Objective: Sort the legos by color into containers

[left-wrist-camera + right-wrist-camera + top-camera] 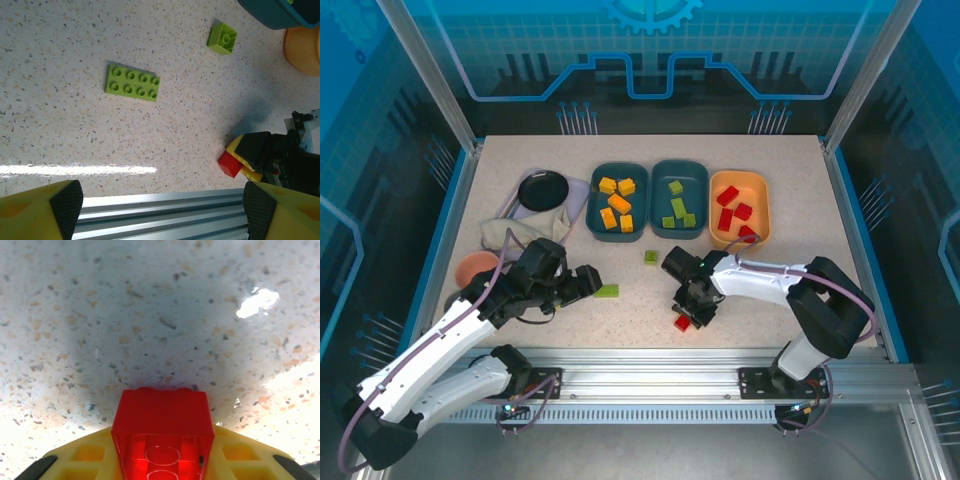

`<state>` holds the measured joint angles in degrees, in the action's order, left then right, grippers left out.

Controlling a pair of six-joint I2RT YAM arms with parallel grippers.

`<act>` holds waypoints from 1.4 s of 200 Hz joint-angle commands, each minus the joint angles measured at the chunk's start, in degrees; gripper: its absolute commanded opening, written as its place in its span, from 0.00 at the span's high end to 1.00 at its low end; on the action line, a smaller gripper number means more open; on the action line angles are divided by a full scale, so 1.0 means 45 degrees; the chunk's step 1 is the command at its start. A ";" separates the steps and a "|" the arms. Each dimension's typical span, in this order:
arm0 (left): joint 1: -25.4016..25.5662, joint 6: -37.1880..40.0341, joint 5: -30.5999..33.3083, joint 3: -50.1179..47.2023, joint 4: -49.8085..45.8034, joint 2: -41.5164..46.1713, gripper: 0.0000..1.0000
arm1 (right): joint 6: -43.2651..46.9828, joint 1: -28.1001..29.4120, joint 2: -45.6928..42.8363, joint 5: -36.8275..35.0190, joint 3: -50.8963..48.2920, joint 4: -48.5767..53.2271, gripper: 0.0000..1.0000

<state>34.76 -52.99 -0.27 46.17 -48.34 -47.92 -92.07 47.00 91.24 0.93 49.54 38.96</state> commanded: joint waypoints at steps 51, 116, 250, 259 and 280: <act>-0.0036 -0.0061 -0.1694 0.1185 0.2797 -0.1938 0.14 | 0.7243 -0.2508 -0.1441 -0.4642 0.3578 0.3752 0.74; -0.0124 0.0179 -0.2245 0.4759 0.5056 -0.6671 0.14 | 1.4521 -0.6733 0.1770 -0.5969 0.7799 0.3120 0.75; -0.0869 0.0074 -0.3358 0.8129 0.6216 -1.1245 0.14 | 1.6080 -0.8390 0.8597 -0.7629 1.4413 0.3128 0.75; -0.0904 0.0076 -0.3377 0.8070 0.6211 -1.1225 0.14 | 1.6106 -0.8431 0.8861 -0.7647 1.4625 0.3211 0.75; -0.0947 0.0092 -0.3405 0.7916 0.6144 -1.1116 0.14 | 1.6097 -0.8434 0.9211 -0.7634 1.4756 0.3314 0.76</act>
<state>31.09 -52.99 -13.91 80.95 -20.64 -97.91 -20.49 10.09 130.47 -31.75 113.99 51.66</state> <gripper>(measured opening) 0.856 0.323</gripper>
